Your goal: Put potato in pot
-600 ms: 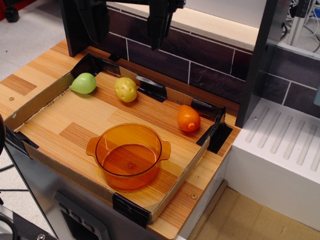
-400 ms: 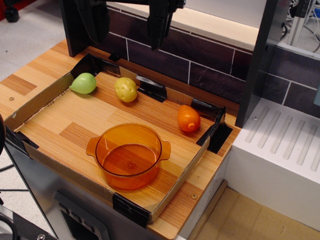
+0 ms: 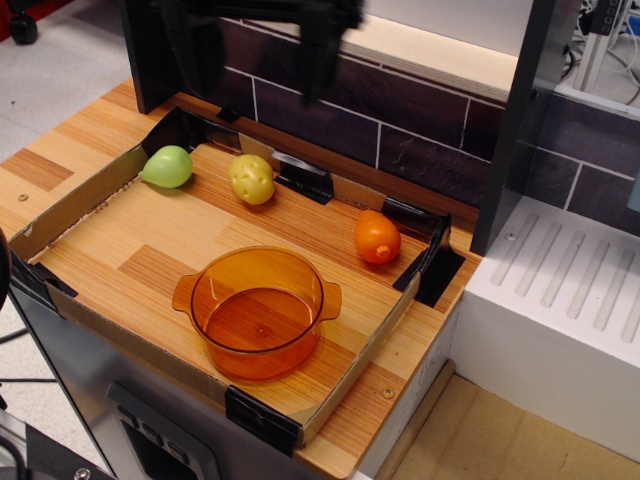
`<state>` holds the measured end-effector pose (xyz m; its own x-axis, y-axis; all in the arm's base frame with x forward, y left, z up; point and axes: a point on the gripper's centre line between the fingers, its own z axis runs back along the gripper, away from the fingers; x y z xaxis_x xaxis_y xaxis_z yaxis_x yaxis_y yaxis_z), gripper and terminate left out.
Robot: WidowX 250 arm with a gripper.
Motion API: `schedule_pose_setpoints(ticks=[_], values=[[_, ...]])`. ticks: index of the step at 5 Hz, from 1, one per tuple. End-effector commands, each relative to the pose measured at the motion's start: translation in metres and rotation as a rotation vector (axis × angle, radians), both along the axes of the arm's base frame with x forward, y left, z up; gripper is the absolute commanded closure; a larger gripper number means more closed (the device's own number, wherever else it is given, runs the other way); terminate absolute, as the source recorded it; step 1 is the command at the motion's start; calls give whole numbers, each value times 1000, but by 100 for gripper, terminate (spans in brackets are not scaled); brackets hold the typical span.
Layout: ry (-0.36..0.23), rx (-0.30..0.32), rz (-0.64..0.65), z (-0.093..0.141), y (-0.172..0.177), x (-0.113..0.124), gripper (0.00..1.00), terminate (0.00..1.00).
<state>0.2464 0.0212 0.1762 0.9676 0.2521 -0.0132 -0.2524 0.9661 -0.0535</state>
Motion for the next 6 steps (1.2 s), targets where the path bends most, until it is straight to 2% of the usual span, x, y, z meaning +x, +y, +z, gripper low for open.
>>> schedule_pose_setpoints(ticks=[1,2,3,5,6], values=[[-120,-19,55,-5,58,47,0,0],[-142,24,83,-25,86,58,0,0],[-155,37,66,-47,96,68,0,0],[-130,18,76,-80,94,82,0,0],[-136,13,73,-86,86,88,0,0]])
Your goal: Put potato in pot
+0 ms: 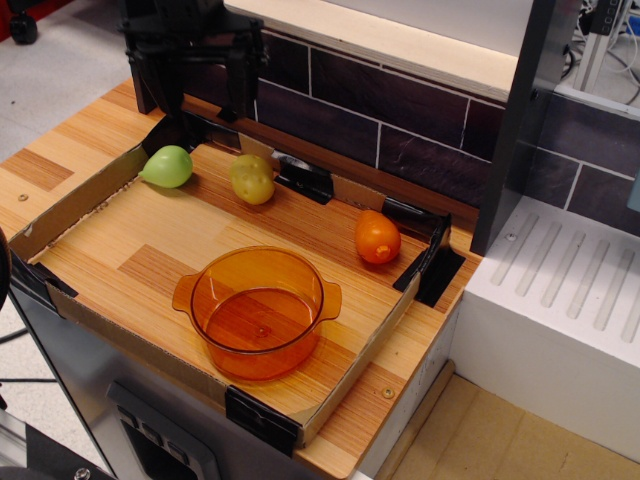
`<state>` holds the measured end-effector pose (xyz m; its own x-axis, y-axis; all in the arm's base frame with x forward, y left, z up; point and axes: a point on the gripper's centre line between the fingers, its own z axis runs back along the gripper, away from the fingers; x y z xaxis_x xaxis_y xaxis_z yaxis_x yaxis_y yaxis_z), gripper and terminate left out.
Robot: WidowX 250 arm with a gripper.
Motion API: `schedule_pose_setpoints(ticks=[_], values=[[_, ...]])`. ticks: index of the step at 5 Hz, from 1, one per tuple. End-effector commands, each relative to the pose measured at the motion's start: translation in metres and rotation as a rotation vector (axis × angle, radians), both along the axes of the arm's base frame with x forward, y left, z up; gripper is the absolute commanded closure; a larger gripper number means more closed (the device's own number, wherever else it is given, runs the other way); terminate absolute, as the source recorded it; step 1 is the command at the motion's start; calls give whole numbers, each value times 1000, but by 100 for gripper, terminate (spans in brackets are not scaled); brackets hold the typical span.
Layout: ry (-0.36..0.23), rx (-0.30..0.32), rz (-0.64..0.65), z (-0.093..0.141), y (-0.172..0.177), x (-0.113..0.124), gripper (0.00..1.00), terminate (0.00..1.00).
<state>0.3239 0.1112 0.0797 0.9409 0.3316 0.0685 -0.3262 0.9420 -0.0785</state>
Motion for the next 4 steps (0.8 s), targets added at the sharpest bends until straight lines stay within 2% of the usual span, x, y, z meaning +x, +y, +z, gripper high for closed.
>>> schedule_pose_setpoints(ticks=[1,3,4], values=[[-47,17,-26,-3,-4,14,0,0],[-7,-5,-53,-30,-8,18,0,0],[-8,11,-88,-41,-17,13,0,0]])
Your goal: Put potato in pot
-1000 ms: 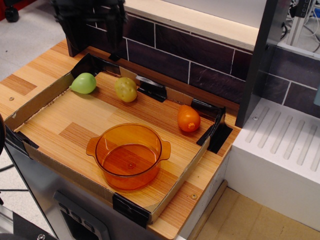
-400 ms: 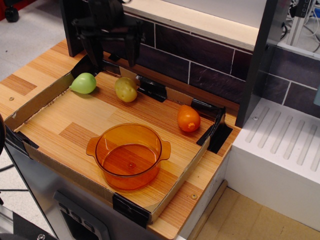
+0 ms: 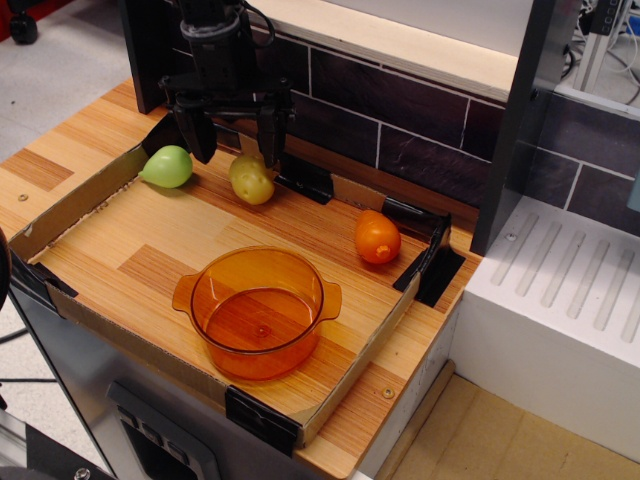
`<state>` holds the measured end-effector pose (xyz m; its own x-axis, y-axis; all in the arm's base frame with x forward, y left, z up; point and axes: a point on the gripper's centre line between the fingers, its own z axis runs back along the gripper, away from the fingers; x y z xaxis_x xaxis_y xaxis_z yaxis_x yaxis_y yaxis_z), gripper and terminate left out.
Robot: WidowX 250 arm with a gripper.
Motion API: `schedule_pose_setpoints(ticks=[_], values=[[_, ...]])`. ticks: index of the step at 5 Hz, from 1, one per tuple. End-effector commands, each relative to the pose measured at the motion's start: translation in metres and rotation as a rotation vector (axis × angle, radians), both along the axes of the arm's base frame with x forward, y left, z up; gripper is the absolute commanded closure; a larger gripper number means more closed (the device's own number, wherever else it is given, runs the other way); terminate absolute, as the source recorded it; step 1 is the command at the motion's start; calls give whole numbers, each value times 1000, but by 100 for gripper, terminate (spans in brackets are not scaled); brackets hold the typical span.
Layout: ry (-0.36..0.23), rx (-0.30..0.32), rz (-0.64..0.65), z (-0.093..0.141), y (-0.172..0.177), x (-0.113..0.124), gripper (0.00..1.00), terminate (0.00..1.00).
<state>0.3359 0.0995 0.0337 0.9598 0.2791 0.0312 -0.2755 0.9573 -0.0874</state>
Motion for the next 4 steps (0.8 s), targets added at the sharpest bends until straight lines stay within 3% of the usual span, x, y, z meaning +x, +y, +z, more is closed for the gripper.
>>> schedule_pose_setpoints(ticks=[1,3,4], values=[[-15,30,-18,-6,-6,3,0,0],[-24,66,-46,-14,-9,3,0,0],[-48,70,-63,-14,-8,0,100,0]])
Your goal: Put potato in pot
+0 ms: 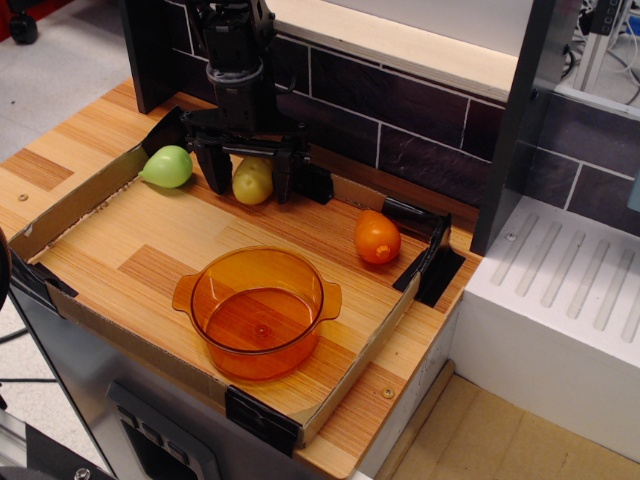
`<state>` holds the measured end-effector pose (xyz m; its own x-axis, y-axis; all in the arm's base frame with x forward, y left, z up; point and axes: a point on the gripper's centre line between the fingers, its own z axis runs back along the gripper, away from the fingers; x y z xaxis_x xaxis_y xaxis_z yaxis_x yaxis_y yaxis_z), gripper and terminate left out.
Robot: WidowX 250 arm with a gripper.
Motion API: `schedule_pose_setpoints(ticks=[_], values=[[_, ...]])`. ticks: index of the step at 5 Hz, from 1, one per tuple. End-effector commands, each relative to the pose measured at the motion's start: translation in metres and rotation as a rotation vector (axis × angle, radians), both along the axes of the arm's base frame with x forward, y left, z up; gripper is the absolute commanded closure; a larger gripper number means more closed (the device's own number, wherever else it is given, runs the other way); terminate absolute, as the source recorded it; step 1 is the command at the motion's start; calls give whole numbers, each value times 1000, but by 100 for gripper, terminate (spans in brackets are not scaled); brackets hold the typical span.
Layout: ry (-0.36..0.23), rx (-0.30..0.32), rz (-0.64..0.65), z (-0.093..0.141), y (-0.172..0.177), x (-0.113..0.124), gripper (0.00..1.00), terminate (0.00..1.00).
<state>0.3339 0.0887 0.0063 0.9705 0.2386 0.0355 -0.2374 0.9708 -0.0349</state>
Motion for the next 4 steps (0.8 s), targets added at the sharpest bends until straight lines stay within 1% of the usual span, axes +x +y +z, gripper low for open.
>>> schedule_pose_setpoints(ticks=[1,2,3,4], values=[[-86,15,-47,22,-1,-5,100,0],[-98,-4,-76,39,-10,-12,100,0],[-112,-53,-134,72,-32,-33,100,0],[-119,-105,-179,101,-53,-56,100,0]])
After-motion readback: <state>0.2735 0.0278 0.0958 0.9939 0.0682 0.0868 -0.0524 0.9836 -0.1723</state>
